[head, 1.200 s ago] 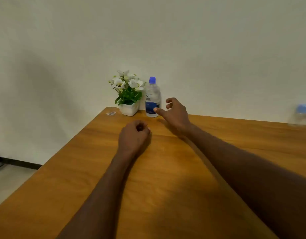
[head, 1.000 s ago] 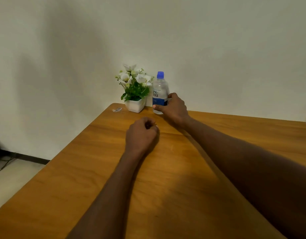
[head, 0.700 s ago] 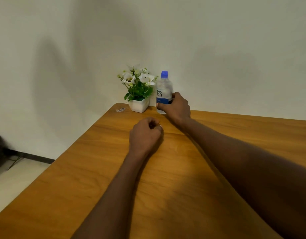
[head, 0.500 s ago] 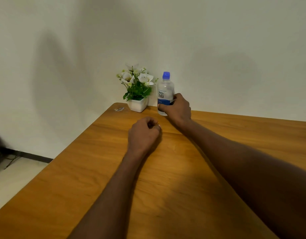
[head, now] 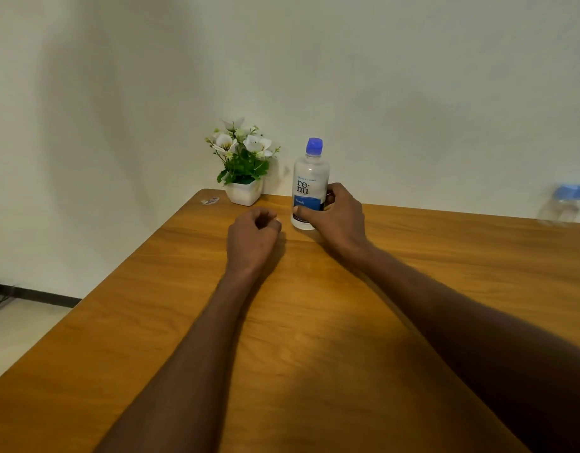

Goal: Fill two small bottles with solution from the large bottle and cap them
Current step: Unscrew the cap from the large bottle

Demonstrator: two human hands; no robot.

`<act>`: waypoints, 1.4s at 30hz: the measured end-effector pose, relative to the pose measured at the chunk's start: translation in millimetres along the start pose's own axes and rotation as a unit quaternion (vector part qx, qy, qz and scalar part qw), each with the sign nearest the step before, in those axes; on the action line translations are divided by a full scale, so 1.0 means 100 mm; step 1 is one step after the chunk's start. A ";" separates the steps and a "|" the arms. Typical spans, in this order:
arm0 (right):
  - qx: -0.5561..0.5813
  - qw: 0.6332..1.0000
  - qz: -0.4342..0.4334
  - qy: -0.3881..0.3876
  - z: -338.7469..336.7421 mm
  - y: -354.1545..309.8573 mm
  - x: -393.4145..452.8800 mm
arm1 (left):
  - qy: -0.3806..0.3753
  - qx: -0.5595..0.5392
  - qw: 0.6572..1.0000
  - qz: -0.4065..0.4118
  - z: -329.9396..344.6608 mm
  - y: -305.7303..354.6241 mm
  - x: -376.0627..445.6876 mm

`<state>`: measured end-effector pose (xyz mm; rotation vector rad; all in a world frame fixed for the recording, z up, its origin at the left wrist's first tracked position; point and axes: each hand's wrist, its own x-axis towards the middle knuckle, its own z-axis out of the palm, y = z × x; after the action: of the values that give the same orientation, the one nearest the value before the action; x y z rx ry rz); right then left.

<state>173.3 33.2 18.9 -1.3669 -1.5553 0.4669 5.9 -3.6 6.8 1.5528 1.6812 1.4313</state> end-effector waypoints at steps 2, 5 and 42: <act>0.000 1.000 -0.003 0.001 -0.11 -0.04 -0.14 | 0.015 -0.017 1.000 0.016 0.00 0.04 -0.03; -0.002 1.000 -0.001 0.002 -0.27 -0.08 -0.35 | 0.021 -0.046 0.998 0.035 0.01 0.12 -0.08; 0.010 1.000 -0.001 -0.010 -0.74 0.08 -1.14 | -0.040 -0.309 0.943 0.114 0.29 0.74 -0.59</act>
<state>228.0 -90.2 -0.7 -1.3490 -1.5636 0.4960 79.9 -58.8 41.9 1.4308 0.8844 1.7610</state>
